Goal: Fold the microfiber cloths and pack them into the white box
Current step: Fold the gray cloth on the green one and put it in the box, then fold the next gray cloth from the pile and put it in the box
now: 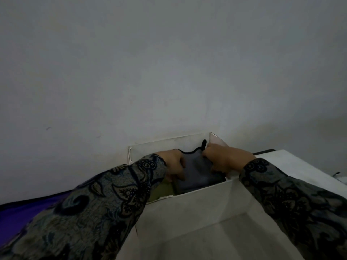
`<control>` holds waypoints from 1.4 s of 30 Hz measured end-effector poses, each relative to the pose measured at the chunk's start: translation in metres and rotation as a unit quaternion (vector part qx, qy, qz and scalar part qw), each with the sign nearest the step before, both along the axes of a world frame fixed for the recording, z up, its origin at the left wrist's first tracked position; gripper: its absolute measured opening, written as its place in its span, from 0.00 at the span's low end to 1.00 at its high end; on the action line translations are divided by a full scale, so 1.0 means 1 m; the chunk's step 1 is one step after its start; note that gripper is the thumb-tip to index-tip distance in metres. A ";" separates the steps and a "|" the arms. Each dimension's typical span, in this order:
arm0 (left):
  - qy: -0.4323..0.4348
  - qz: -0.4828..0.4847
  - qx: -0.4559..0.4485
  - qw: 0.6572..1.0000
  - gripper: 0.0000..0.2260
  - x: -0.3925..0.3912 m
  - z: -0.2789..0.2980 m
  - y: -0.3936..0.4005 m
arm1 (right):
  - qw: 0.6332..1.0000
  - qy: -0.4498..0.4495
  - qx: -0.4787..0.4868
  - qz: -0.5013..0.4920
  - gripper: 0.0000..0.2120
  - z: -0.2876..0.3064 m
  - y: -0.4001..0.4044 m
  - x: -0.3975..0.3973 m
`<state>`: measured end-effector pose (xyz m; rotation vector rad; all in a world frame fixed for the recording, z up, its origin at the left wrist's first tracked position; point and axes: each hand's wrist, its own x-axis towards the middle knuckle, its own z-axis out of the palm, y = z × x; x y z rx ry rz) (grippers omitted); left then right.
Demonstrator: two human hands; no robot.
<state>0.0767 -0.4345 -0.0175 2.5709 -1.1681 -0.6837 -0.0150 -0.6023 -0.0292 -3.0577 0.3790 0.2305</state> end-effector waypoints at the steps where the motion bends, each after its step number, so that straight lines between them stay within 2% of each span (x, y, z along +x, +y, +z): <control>1: 0.002 -0.001 0.007 1.000 0.22 0.001 -0.002 -0.002 | 1.000 0.006 0.001 -0.006 0.18 -0.003 -0.004 0.002; 6: 0.018 -0.009 0.041 0.999 0.24 0.006 -0.016 -0.012 | 0.999 0.022 -0.042 -0.002 0.25 -0.010 -0.013 0.006; 8: -0.006 -0.031 0.077 0.997 0.25 0.008 -0.021 -0.014 | 0.997 0.021 -0.072 0.003 0.26 -0.014 -0.013 0.008; 12: -0.076 -0.082 0.158 0.981 0.24 0.008 -0.025 -0.016 | 0.982 0.009 -0.188 0.026 0.19 -0.010 0.000 0.006; 14: -0.083 -0.102 0.190 0.973 0.26 0.008 -0.026 -0.015 | 0.972 0.002 -0.234 0.036 0.17 -0.007 0.003 0.006; 17: -0.069 -0.105 0.192 0.973 0.26 0.007 -0.023 -0.012 | 0.973 -0.003 -0.225 0.042 0.15 -0.006 -0.001 0.004; 23: -0.096 -0.092 0.070 0.989 0.19 -0.001 0.014 0.006 | 0.985 -0.060 -0.154 0.046 0.09 0.013 0.004 -0.009; 27: -0.134 -0.056 -0.044 0.988 0.20 -0.019 0.044 0.034 | 0.989 -0.088 -0.114 0.023 0.12 0.039 0.030 -0.026; 33: -0.195 0.014 -0.219 0.956 0.15 -0.052 0.060 0.105 | 0.982 -0.150 -0.111 0.004 0.12 0.058 0.095 -0.067; 37: -0.217 0.037 -0.298 0.929 0.15 -0.079 0.046 0.157 | 0.962 -0.247 -0.118 -0.003 0.10 0.051 0.139 -0.089; 40: -0.238 0.055 -0.315 0.917 0.15 -0.094 0.025 0.203 | 0.938 -0.331 -0.107 0.003 0.06 0.041 0.176 -0.100; 42: -0.261 0.067 -0.301 0.915 0.15 -0.106 0.008 0.232 | 0.936 -0.334 -0.114 0.006 0.04 0.028 0.202 -0.104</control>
